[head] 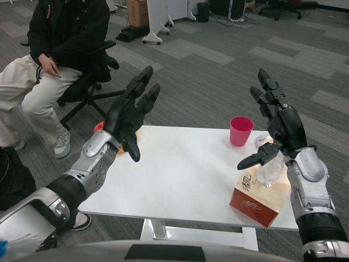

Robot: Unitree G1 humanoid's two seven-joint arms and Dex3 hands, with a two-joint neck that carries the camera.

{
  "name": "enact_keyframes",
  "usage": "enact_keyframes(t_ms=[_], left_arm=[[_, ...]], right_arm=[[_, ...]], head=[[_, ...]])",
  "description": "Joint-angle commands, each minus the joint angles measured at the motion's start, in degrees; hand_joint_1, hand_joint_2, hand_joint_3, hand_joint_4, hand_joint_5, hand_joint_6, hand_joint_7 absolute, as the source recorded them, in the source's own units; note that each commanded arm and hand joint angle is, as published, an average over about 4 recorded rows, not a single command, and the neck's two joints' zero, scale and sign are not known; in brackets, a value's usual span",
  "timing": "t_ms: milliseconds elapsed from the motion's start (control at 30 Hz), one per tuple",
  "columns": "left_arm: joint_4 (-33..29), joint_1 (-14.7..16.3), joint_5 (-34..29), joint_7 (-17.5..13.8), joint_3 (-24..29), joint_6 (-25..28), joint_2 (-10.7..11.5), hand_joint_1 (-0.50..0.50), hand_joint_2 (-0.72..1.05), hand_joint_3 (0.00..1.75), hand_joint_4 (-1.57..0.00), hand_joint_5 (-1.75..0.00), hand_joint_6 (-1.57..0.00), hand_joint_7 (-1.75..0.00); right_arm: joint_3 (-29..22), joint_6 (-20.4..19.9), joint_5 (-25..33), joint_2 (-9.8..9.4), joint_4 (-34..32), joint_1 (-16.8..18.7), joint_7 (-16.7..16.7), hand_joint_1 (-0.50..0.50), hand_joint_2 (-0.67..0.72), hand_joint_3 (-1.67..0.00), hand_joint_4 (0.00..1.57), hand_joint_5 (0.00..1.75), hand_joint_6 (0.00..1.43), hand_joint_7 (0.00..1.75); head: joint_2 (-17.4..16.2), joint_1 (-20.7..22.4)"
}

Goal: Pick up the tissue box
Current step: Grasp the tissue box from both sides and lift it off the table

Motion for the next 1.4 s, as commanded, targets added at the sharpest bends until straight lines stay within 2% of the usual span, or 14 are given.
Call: enact_keyframes(t_ms=[33, 133, 267, 633, 767, 933, 1133, 1267, 1400], left_arm=[[0.95, -1.60, -0.73, -0.03, 0.09, -0.03, 1.05, 0.50, -0.64, 0.04, 0.00, 0.00, 0.00, 0.00], [1.21, -1.75, -1.06, -0.03, -0.06, -0.05, 1.18, 0.50, -0.64, 0.00, 0.00, 0.00, 0.00, 0.00], [1.37, -1.89, -1.41, -0.03, -0.19, -0.05, 1.29, 0.50, -0.64, 0.09, 0.00, 0.00, 0.00, 0.00], [1.61, -1.97, -1.76, -0.03, -0.19, -0.14, 1.36, 0.50, -0.64, 0.09, 0.00, 0.00, 0.00, 0.00], [1.61, -1.97, -1.76, -0.03, -0.19, -0.14, 1.36, 0.50, -0.64, 0.00, 0.00, 0.00, 0.00, 0.00], [1.61, -1.89, -1.76, -0.03, -0.19, -0.14, 1.36, 0.50, -0.64, 0.09, 0.00, 0.00, 0.00, 0.00], [1.61, -1.89, -1.76, -0.03, -0.19, -0.14, 1.36, 0.50, -0.64, 0.07, 0.00, 0.00, 0.00, 0.00], [1.61, -1.89, -1.76, -0.03, -0.19, -0.23, 1.36, 0.50, -0.64, 0.09, 0.00, 0.00, 0.00, 0.00], [1.61, -1.89, -1.76, -0.03, -0.33, -0.23, 1.36, 0.50, -0.64, 0.00, 0.00, 0.00, 0.00, 0.00]], right_arm=[[-5.77, 0.23, 0.53, -0.77, -1.17, 1.29, 0.47, 0.12, 0.22, -0.32, 0.00, 0.29, 0.00, 0.00], [-9.20, 0.52, 0.64, -1.30, -1.13, 1.88, 1.31, 0.12, 0.22, -0.32, 0.00, 0.29, 0.00, 0.00], [-11.68, 0.96, 0.93, -1.87, -0.91, 2.46, 2.76, 0.12, 0.22, -0.32, 0.00, 0.29, 0.00, 0.03], [-19.88, 1.62, 1.08, -3.59, 2.74, 3.60, 6.85, 0.17, 0.22, -0.32, 0.00, 0.29, 0.00, 0.05], [-21.99, 1.93, 1.17, -4.64, 5.02, 3.73, 9.00, 0.20, 0.22, -0.32, 0.00, 0.29, 0.00, 0.07], [-23.57, 2.39, 1.17, -6.33, 7.75, 3.77, 12.91, 0.21, 0.22, -0.32, 0.00, 0.29, 0.00, 0.07], [-24.14, 2.63, 1.17, -8.20, 10.21, 3.64, 17.04, 0.25, 0.15, -0.40, 0.00, 0.29, 0.00, 0.07], [-23.09, 2.76, 1.08, -10.27, 12.36, 3.95, 18.62, 0.25, 0.15, -0.48, 0.00, 0.29, 0.00, 0.07], [-21.46, 2.85, 1.04, -11.89, 14.91, 3.77, 19.24, 0.25, 0.11, -0.48, 0.00, 0.29, 0.00, 0.07]], head=[[-0.30, -0.08], [-0.43, -0.17], [-0.49, -0.16], [-0.48, -0.17], [-0.46, 0.07], [-0.38, -0.03], [-0.30, -0.12], [-0.36, -0.38], [-0.25, -0.62]])
